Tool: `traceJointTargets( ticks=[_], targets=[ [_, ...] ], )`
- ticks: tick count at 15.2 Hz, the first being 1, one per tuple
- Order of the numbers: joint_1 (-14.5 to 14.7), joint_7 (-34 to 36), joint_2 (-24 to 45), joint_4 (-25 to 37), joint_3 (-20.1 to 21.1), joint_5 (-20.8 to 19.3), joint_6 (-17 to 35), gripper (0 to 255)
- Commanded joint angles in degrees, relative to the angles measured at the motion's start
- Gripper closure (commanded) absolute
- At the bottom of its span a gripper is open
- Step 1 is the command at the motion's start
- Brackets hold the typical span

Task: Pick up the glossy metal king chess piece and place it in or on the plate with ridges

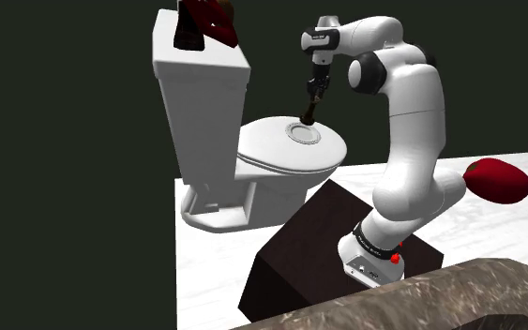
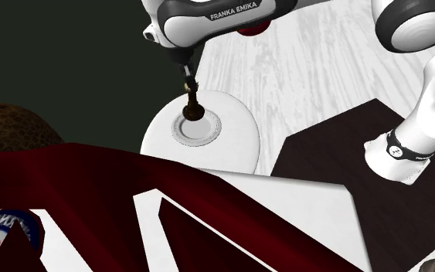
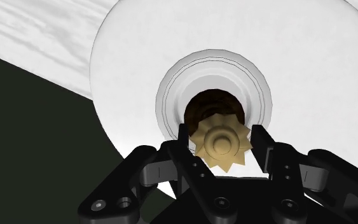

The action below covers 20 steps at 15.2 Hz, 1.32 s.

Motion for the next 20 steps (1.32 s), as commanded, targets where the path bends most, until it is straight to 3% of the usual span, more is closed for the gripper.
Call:
traceJointTargets(
  ticks=[1,13,20],
  targets=[
    [0.15,0.13,0.05,-1.37,0.04,0.02,1.43,255],
    [0.16,0.53,3.10,-5.56,0.57,0.61,8.57,255],
    [0.15,0.53,3.12,-5.52,0.57,0.62,8.56,255]
  ],
)
